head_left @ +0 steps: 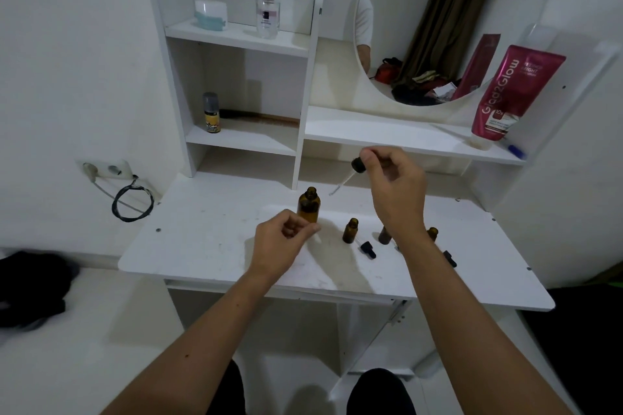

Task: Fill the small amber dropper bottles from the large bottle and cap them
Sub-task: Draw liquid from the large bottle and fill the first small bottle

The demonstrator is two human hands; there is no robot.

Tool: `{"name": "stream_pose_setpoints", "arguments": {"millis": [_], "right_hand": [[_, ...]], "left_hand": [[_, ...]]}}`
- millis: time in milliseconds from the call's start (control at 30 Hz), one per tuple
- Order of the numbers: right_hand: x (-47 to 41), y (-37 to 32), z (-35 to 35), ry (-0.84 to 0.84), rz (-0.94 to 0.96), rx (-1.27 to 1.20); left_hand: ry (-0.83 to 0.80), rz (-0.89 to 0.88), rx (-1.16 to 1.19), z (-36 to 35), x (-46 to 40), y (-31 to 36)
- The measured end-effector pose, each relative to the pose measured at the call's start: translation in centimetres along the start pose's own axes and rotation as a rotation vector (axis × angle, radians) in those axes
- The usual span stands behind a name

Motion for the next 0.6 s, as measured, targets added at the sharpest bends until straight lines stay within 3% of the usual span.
{"name": "stream_pose_setpoints", "arguments": {"millis": [133,333,600], "right_hand": [[-0.7,-0.7,-1.7,-0.004,-0.016,-0.054],[-0.8,-0.6,-4.0,-0.063,0.011,-0.027],[-0.1,1.7,-7.3,-0.187,0.035,0.132]], "left_hand": [[0.114,0.028,-0.039,1.8,-0.9,-0.5],[-0.022,0.079,-0.018,0.3,-1.9,-1.5],[-0.051,0.075,-0.045,0.0,-2.1,-1.9]]}}
Point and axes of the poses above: each hand's wrist, its own x-axis away from the middle knuckle, its own z-axis out of the back of the hand, y = z × x, the point moved 8 cm from there along -x, towards the middle knuckle, and after that the axes turned 9 degrees about -z, right-handed, at the moved point
